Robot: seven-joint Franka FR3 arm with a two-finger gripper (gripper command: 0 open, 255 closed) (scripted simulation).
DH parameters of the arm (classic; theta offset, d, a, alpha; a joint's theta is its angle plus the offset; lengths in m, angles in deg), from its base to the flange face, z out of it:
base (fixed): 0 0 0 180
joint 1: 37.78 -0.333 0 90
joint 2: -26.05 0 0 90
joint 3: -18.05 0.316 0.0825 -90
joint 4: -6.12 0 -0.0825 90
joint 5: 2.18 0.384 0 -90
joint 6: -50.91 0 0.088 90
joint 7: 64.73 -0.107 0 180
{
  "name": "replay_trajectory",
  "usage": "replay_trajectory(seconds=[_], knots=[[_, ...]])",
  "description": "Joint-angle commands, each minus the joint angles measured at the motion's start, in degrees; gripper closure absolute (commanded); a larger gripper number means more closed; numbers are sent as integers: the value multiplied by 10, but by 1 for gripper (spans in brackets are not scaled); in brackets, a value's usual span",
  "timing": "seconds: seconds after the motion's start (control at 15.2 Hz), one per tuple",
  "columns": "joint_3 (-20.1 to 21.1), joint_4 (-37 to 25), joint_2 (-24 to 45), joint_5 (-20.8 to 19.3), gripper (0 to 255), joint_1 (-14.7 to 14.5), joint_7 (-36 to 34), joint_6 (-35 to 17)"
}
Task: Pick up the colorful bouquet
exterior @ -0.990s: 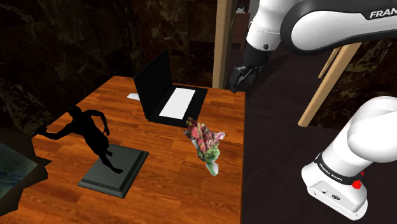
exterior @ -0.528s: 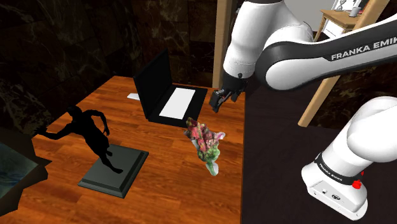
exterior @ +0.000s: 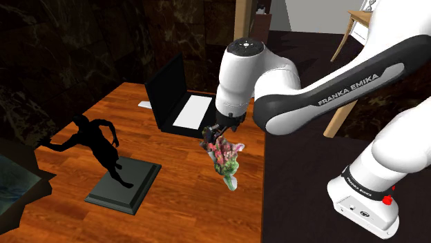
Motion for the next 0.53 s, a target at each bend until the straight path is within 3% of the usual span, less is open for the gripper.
replay_trajectory(seconds=[0.0,0.13,0.2,0.46], knots=[[43,-21,60,-70,0,27,-71,-18],[74,-50,131,-165,0,44,-156,-19],[74,-58,152,-193,0,41,-180,-16],[58,-54,189,-249,0,27,-223,-33]])
